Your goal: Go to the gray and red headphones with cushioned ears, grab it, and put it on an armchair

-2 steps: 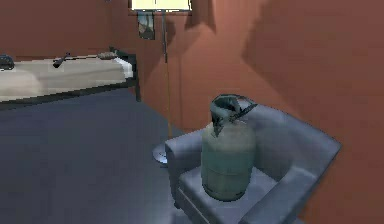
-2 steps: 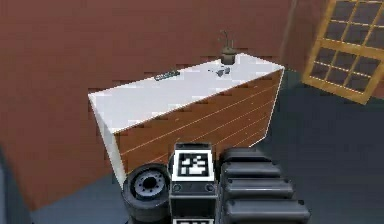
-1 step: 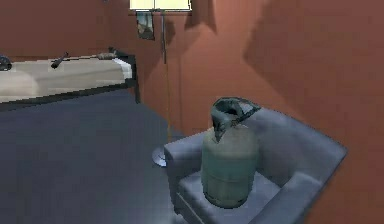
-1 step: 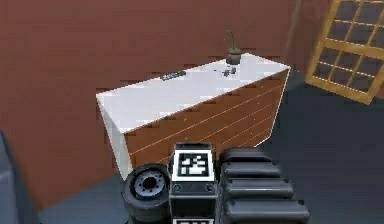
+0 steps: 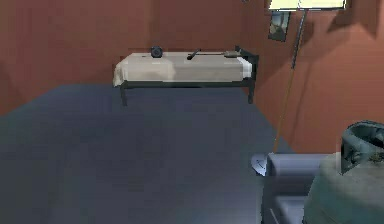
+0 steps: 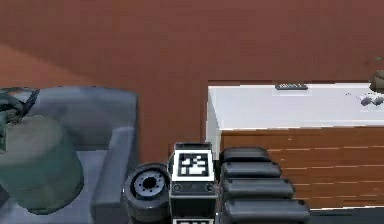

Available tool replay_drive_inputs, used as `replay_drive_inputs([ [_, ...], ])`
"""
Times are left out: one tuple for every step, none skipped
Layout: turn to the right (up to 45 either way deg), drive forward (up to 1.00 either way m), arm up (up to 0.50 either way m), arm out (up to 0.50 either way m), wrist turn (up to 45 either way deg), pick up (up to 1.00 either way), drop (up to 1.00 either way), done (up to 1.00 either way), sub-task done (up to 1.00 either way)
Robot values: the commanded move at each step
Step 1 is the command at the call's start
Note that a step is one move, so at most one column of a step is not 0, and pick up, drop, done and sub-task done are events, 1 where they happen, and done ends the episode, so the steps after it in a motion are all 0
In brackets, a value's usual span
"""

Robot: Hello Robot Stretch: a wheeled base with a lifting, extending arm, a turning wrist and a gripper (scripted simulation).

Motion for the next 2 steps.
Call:
replay_drive_inputs([
  [0.0,0.75,0.00,0.00,0.0,0.00,0.00,0.00,0.00],
  [-3.0,0.00,0.00,0.00,0.0,0.00,0.00,0.00,0.00],
])
